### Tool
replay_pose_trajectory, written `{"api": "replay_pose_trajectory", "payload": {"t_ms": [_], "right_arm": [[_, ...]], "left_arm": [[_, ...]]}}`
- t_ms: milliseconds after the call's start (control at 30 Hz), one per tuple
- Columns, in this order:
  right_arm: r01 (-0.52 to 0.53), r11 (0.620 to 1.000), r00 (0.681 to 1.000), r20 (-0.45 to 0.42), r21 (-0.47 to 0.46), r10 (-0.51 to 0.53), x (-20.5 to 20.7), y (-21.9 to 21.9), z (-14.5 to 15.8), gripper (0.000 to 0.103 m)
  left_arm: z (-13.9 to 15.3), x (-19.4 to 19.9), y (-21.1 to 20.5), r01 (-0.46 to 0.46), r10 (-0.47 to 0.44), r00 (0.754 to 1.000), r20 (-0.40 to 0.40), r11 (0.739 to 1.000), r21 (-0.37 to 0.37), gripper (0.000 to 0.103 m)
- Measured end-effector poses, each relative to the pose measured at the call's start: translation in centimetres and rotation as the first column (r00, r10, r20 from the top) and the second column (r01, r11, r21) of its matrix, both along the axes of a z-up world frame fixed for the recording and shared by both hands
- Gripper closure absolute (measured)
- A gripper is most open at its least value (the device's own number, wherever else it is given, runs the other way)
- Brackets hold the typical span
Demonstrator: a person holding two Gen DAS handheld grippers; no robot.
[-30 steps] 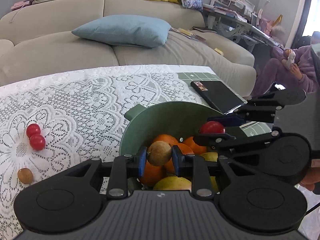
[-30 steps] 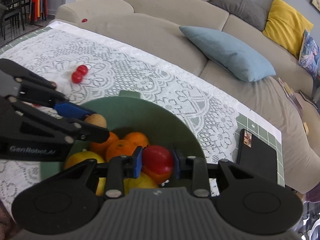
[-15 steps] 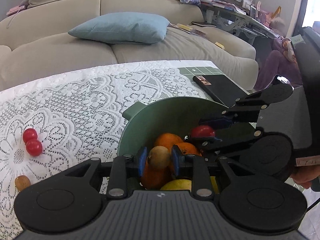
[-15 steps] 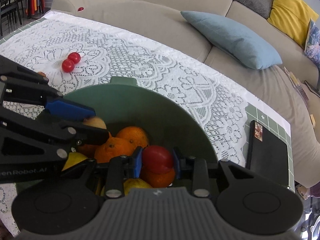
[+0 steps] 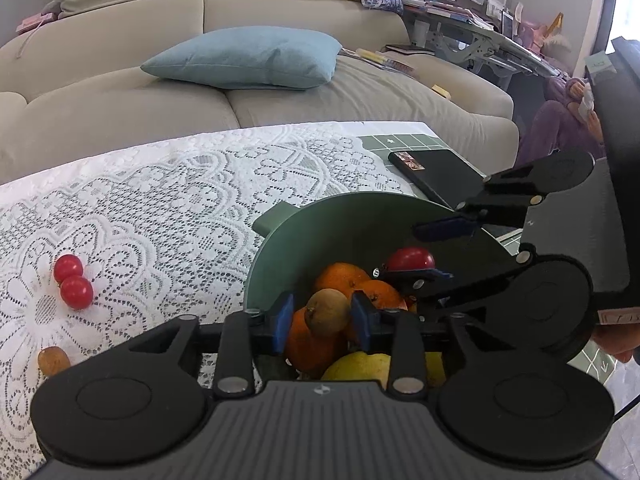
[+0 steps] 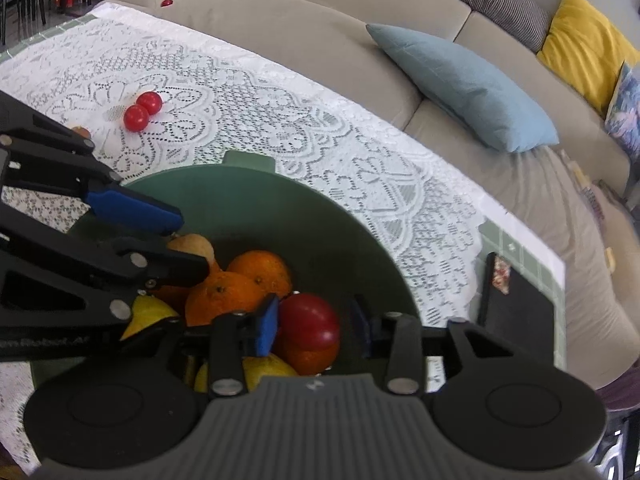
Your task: Organize fruits
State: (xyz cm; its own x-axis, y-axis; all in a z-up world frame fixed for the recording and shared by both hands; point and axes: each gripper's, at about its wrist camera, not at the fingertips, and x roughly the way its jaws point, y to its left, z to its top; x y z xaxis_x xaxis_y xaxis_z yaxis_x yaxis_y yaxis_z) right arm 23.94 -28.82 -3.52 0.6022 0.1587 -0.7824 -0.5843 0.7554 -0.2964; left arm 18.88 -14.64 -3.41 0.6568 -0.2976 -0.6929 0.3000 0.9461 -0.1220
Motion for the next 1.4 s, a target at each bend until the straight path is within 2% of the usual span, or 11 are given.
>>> {"api": "replay_pose_trajectory", "payload": {"t_ms": [33,133,233,467,567,700,800,1000,1133,1400], "right_arm": [[-0.001,1.000,1.000,0.005,-0.008,0.001,-0.1,0.0,0.1,0.062],[0.001,0.999,0.999,0.043,-0.047,0.001,-0.7,0.2,0.5,0.047],[-0.007,0.996,0.996,0.084,-0.089,0.014,-1.5,0.6,1.1,0.045],[-0.010,0.996,0.982,0.187,-0.090,0.027,-3.9,1.6,3.2,0.032],[-0.021,0.997,0.974,0.222,-0.072,0.036,-5.1,2.7,3.7,0.027],[-0.019,0.997,0.953,0.299,-0.078,0.042,-6.7,4.3,4.0,0.026],[-0.018,1.000,0.945,0.327,-0.023,0.025,-7.7,5.1,4.4,0.026],[-0.036,0.989,0.947,0.322,0.142,-0.012,-9.1,7.5,4.4,0.026],[-0.046,0.971,0.949,0.314,0.233,-0.031,-9.8,9.5,3.7,0.026],[-0.034,0.933,0.950,0.302,0.358,-0.081,-10.4,13.5,1.5,0.026]], "left_arm": [[0.1,-0.1,0.1,0.003,-0.003,1.000,-0.002,1.000,-0.008,0.058],[0.3,-0.6,0.4,0.005,-0.005,1.000,-0.003,1.000,-0.025,0.054],[0.7,-1.3,0.8,0.005,-0.005,1.000,0.010,0.999,-0.036,0.047],[2.0,-3.6,2.6,0.010,-0.007,0.999,0.051,0.998,-0.067,0.046],[2.4,-4.5,3.6,-0.015,0.019,0.997,0.069,0.998,-0.058,0.045],[2.7,-5.6,5.7,-0.031,0.038,0.996,0.086,0.996,-0.084,0.045],[2.8,-6.4,7.3,-0.061,0.070,0.993,0.098,0.994,-0.093,0.045],[2.8,-7.2,11.2,-0.153,0.165,0.980,0.110,0.982,-0.115,0.045],[2.9,-7.6,14.0,-0.213,0.229,0.966,0.117,0.967,-0.137,0.045],[1.7,-8.0,18.1,-0.313,0.329,0.936,0.128,0.941,-0.132,0.045]]}}
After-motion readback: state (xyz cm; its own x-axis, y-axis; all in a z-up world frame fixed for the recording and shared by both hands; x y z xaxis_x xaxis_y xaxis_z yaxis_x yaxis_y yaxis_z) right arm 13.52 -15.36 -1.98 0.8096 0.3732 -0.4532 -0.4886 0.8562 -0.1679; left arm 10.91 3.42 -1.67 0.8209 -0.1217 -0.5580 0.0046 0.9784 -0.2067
